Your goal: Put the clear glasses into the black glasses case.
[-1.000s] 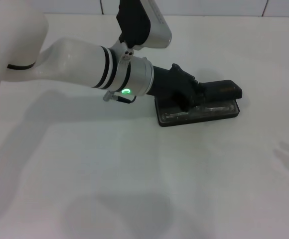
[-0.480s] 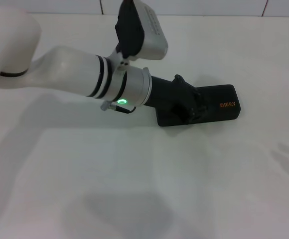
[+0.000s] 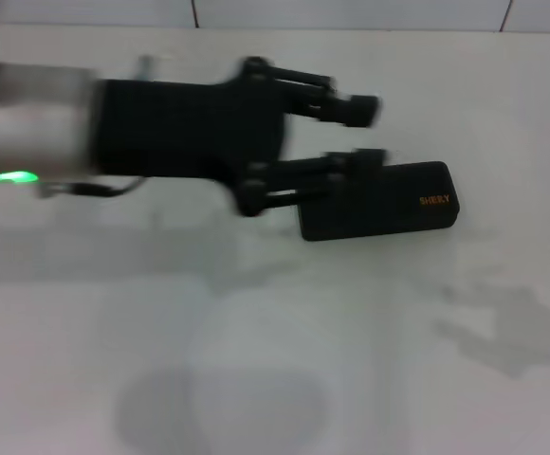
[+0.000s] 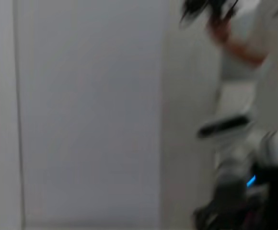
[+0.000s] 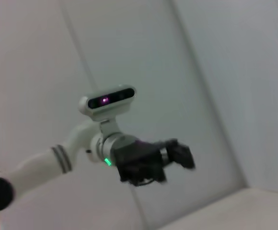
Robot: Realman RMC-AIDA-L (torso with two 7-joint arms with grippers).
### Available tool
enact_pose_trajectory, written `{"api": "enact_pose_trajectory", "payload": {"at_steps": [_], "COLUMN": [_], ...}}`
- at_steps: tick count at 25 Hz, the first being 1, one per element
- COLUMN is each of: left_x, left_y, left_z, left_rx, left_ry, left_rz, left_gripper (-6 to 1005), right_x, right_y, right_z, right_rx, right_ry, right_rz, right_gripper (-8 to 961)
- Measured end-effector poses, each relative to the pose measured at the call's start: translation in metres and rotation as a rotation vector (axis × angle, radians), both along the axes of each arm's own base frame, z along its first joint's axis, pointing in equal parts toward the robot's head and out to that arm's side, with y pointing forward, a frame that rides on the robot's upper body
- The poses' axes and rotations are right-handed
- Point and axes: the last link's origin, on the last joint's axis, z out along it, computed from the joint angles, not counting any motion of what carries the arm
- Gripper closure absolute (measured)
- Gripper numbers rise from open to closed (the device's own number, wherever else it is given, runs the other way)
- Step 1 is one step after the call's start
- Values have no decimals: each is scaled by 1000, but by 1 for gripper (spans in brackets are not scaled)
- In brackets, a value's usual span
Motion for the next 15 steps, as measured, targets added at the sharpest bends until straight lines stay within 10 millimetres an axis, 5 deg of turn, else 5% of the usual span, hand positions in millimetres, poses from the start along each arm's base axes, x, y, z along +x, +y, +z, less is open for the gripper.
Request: {"api": "enact_pose_trajectory", "payload": {"at_steps": [6, 11, 15], "left_x": [-50, -73, -82], "left_y": [-17, -23, -28], "left_z": [39, 45, 46], "left_rx": [-82, -119, -104], "left_ry": [-147, -132, -126], "left_rz": [52, 87, 90], "left_gripper": [520, 462, 439], "right_x": [-28, -50, -63], "right_y": [23, 44, 54], "right_z": [-16, -33, -45], "right_rx": [-43, -68, -88], "right_ry": [-13, -41, -58], "right_rz": [129, 187, 219], "right_gripper": [498, 270, 195]}}
